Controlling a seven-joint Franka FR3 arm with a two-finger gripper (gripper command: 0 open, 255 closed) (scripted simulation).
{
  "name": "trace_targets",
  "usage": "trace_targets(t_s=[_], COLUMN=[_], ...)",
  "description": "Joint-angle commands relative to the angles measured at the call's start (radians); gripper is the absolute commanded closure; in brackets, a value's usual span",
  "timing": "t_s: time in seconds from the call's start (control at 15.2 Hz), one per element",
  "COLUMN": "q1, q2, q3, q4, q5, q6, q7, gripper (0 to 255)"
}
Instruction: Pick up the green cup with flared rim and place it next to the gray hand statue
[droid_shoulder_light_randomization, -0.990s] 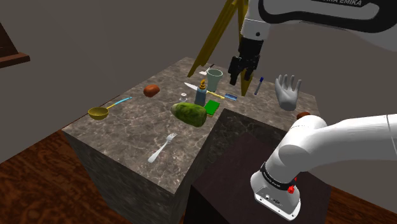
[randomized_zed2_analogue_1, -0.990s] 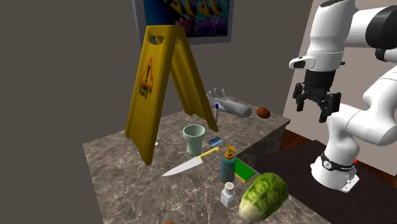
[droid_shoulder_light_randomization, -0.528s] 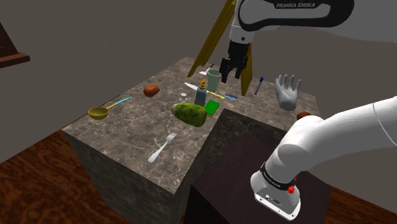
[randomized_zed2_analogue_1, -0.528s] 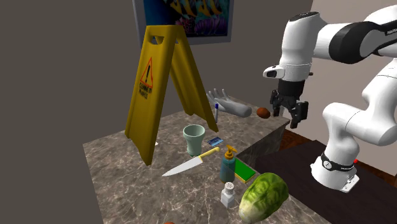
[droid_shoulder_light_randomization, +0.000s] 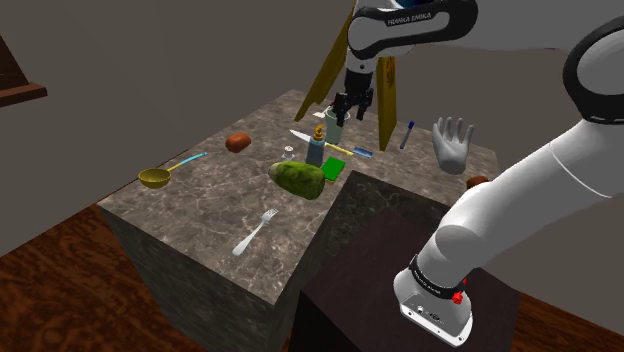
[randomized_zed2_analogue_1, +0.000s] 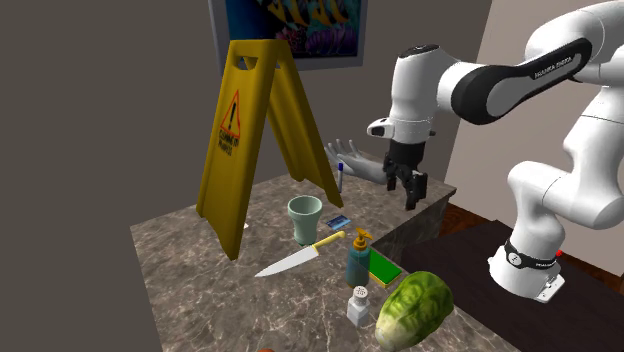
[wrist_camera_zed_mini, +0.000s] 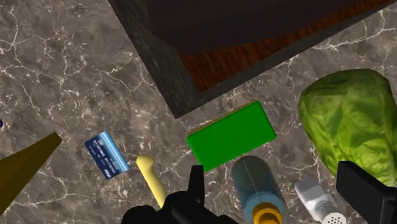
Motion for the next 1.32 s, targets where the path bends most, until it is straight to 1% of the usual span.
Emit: trace_targets(t_s=[0.0,0.33,0.59,0.86,1.12,1.19,1.25], q1=[-0.004,-0.022,-0.041,-0.067,-0.100,-0.103,-0.104], q2=[0.080,0.262,0.411,0.565,0.727,0.741,0.744], q3=[-0.012,-0.042,-0.060,-0.072,-0.077,-0.077,-0.077], q4=[0.052,0.187,0.319,0.475,0.662,0.680,0.670], q5=[-0.002,0.002,0.014,0.032,0.053,0.055,0.055], q6=[0.032,0.084,0.106,0.109,0.089,0.087,0.099], q7=[-0.013,-0.052,-0.084,-0.115,-0.141,-0.143,-0.143], gripper=[0,0,0,0,0,0,0])
